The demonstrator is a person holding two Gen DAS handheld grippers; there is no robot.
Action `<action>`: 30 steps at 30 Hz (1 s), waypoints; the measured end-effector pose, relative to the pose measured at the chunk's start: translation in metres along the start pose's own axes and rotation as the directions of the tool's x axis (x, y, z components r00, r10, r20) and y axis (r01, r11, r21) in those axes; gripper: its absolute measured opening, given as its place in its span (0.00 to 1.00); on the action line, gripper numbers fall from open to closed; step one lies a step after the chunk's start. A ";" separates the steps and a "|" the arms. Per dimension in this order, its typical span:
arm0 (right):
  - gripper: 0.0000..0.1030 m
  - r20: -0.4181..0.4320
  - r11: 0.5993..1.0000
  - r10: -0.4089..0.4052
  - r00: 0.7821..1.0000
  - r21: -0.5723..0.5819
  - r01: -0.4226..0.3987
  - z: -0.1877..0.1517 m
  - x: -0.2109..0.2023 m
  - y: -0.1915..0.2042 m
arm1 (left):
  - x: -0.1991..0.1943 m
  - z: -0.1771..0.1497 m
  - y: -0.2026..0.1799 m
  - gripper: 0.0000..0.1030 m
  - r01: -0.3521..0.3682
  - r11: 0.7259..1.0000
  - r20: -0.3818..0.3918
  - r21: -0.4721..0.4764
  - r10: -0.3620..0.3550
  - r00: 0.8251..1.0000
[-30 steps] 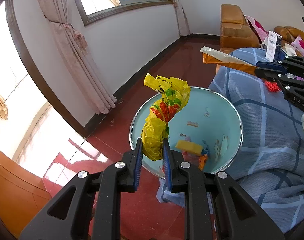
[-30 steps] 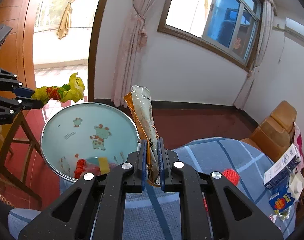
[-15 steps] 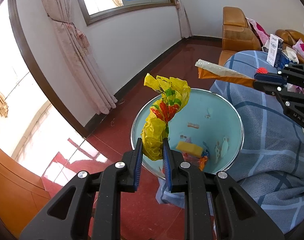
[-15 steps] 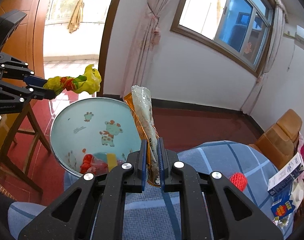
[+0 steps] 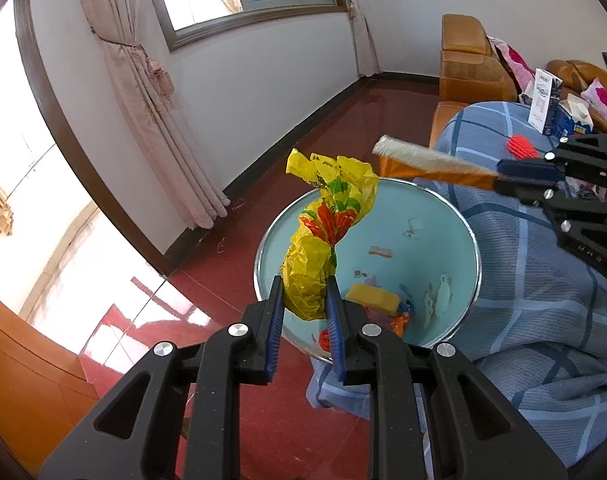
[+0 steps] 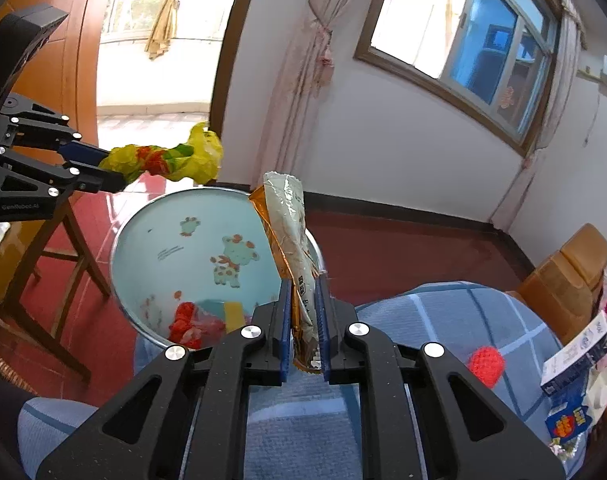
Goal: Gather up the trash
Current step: 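Open both tools to drop the bag and wrapper into the bin, then move both open tools back over the table trash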
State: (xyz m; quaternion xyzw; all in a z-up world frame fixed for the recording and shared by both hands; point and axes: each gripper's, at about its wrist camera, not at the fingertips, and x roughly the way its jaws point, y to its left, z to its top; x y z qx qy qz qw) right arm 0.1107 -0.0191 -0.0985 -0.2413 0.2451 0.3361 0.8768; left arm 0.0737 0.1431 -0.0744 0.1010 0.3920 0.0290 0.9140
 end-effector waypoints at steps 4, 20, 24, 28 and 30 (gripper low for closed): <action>0.23 0.006 1.000 0.016 1.000 -0.009 -0.016 0.001 0.001 0.004 | 0.000 0.000 -0.004 0.29 0.001 1.000 0.008 0.004 -0.001 1.000; 0.42 -0.022 0.988 -0.107 0.994 0.109 0.109 -0.006 -0.026 -0.019 | 0.000 -0.004 -0.008 0.54 0.016 0.999 0.010 -0.052 -0.015 1.000; 0.46 -0.045 0.956 -0.185 0.982 0.222 0.191 -0.020 -0.060 -0.041 | 0.001 -0.009 -0.032 0.54 0.071 0.997 0.001 -0.029 -0.071 0.997; 0.50 -0.087 0.887 -0.297 0.951 0.343 0.309 -0.055 -0.111 -0.071 | 0.002 -0.019 -0.069 0.54 0.139 0.990 -0.012 0.020 -0.139 0.990; 0.53 -0.118 0.831 -0.357 0.927 0.413 0.373 -0.080 -0.142 -0.085 | 0.003 -0.023 -0.084 0.54 0.165 0.985 -0.020 0.042 -0.164 0.986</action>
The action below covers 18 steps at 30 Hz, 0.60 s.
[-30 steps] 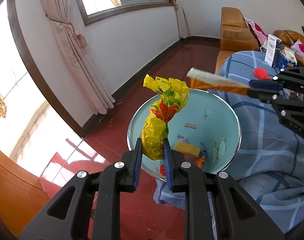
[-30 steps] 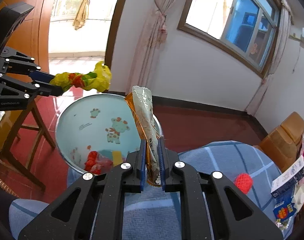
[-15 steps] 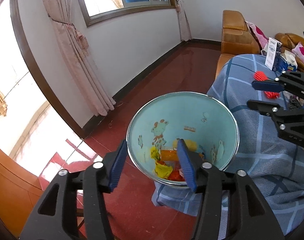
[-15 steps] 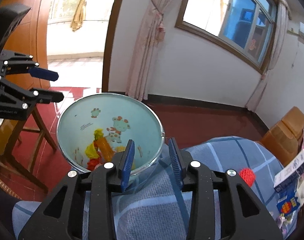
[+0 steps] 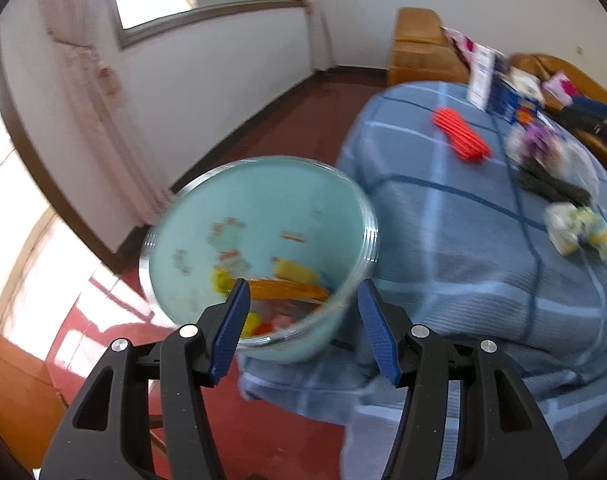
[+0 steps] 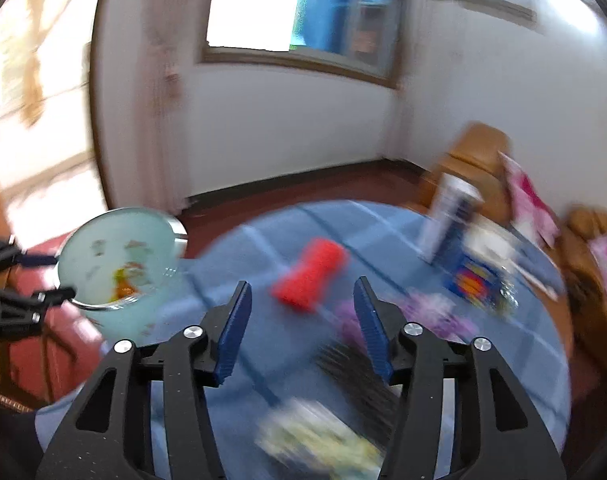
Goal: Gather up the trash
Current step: 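Move both open tools back over the table trash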
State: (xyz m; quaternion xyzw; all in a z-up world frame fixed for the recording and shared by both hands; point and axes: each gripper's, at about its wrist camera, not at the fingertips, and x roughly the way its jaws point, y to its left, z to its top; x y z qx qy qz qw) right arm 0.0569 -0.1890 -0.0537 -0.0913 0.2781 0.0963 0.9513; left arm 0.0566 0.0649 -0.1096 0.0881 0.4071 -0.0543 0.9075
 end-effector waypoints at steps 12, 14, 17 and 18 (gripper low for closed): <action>0.55 -0.079 0.949 -0.124 0.989 0.283 0.141 -0.097 -0.046 -0.071 | -0.002 -0.010 -0.050 0.55 0.055 0.994 0.001 0.096 -0.056 0.998; 0.55 -0.096 0.948 -0.097 0.991 0.295 0.121 -0.103 -0.041 -0.066 | -0.003 -0.010 -0.051 0.55 0.059 0.993 0.000 0.101 -0.060 0.998; 0.55 -0.143 0.944 -0.052 0.988 0.315 0.095 -0.111 -0.027 -0.062 | -0.004 -0.009 -0.052 0.55 0.061 0.993 0.001 0.103 -0.061 0.998; 0.54 -0.160 0.941 -0.021 0.987 0.331 0.074 -0.117 -0.021 -0.062 | -0.005 -0.009 -0.051 0.55 0.061 0.993 0.001 0.101 -0.061 0.998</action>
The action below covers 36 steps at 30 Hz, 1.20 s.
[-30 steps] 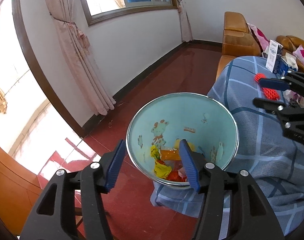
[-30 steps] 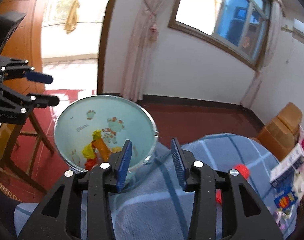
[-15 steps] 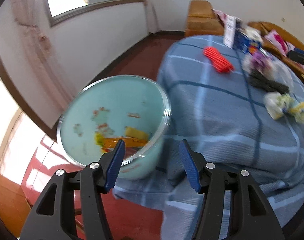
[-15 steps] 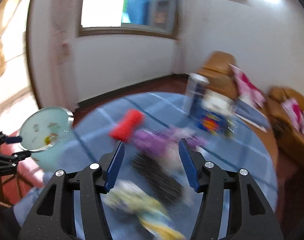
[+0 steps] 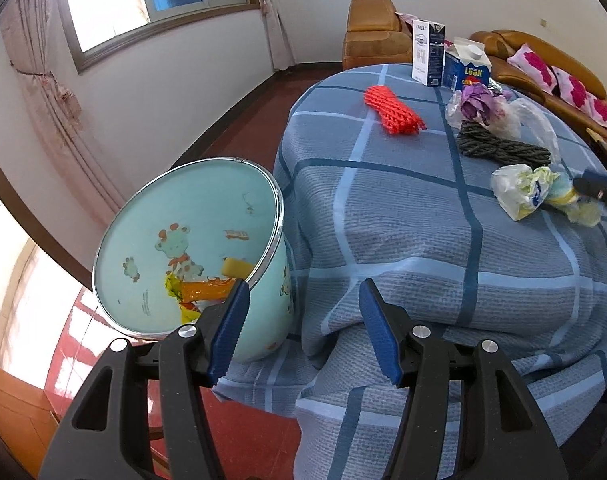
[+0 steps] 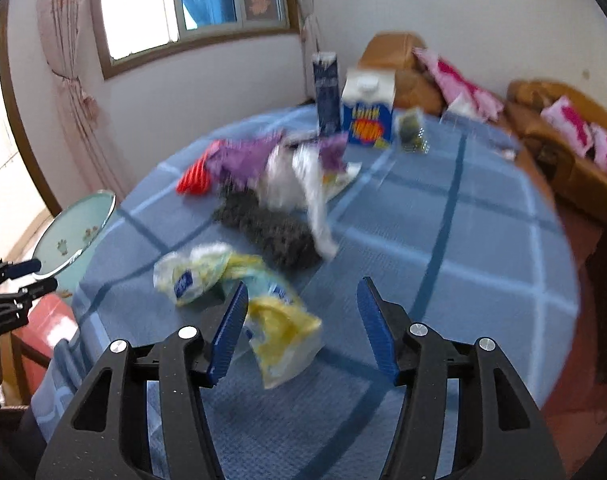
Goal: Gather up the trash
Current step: 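Move both open tools back over the table trash, then grasp the white-yellow plastic bag with the right tool while the left grasps the purple wrapper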
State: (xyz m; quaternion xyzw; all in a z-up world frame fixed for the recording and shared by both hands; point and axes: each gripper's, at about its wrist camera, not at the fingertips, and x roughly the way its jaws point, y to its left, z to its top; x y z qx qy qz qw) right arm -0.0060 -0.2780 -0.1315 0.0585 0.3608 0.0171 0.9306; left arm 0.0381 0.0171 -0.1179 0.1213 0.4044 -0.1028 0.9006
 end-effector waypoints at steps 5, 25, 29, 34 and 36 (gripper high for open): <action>0.33 -0.043 0.996 0.082 0.996 0.032 -0.081 -0.010 0.010 -0.001 | 0.001 0.001 0.001 0.55 0.000 1.000 -0.002 -0.004 0.000 1.000; 0.22 0.161 1.000 0.010 0.987 -0.014 -0.008 0.016 -0.060 -0.040 | -0.011 0.037 -0.019 0.55 0.021 1.000 0.071 0.023 -0.023 0.997; 0.22 0.183 0.997 -0.072 0.980 0.027 0.068 0.022 -0.061 -0.067 | -0.008 0.058 -0.045 0.55 0.052 0.997 0.103 0.052 -0.057 0.993; 0.22 0.186 0.986 -0.164 0.969 0.071 0.153 0.026 -0.054 -0.101 | 0.001 0.095 -0.092 0.55 0.110 0.990 0.144 0.092 -0.122 0.982; 0.22 0.184 0.982 -0.178 0.967 0.090 0.164 0.028 -0.048 -0.113 | 0.007 0.111 -0.113 0.55 0.136 0.984 0.156 0.111 -0.153 0.976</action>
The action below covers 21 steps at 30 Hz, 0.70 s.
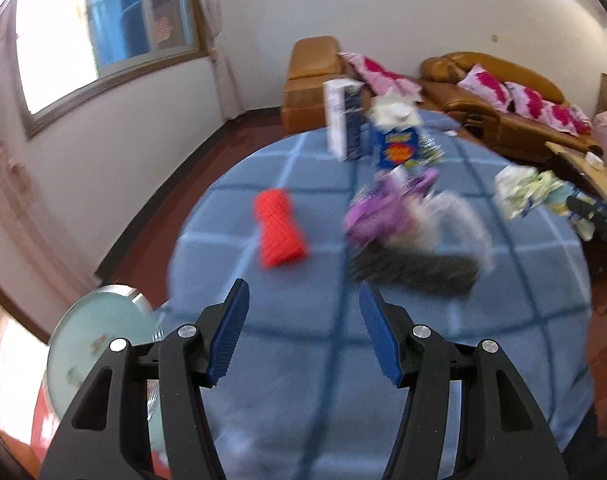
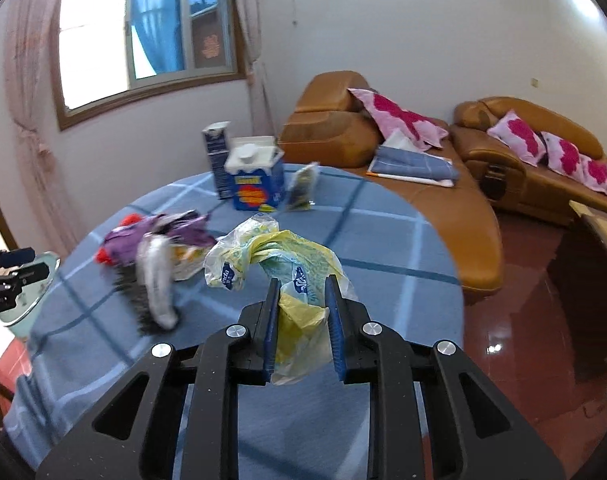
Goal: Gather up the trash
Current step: 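Grasp the white-yellow plastic bag with the right tool while the left grasps the purple wrapper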
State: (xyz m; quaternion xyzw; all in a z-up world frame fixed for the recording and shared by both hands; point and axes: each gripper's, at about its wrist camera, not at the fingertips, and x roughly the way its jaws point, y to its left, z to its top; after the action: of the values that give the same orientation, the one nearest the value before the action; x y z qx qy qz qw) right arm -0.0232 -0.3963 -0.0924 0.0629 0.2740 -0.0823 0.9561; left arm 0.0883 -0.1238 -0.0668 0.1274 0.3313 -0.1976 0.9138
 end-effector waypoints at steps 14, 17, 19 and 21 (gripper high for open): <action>0.22 0.029 1.000 0.008 1.000 0.019 -0.009 0.017 0.040 -0.012 | 0.090 0.045 -0.034 0.31 0.042 0.999 -0.089 -0.010 -0.043 0.995; 0.22 0.035 1.000 0.021 0.999 0.018 -0.022 0.019 0.041 -0.010 | 0.091 0.044 -0.033 0.16 0.073 0.997 -0.099 -0.003 -0.073 0.992; 0.22 0.040 0.999 0.029 0.999 0.018 -0.029 0.021 0.042 -0.008 | 0.086 0.046 -0.030 0.14 0.070 0.998 -0.088 0.003 -0.069 0.994; 0.22 0.045 0.999 0.034 0.998 0.019 -0.034 0.024 0.041 -0.007 | 0.079 0.047 -0.026 0.13 0.063 0.998 -0.074 0.004 -0.063 0.995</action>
State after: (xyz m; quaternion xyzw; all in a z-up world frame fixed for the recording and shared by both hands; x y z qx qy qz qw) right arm 0.0226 -0.4120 -0.0947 0.0752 0.2508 -0.0701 0.9626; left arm 0.1585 -0.1858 -0.0864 0.1271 0.3680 -0.2226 0.8938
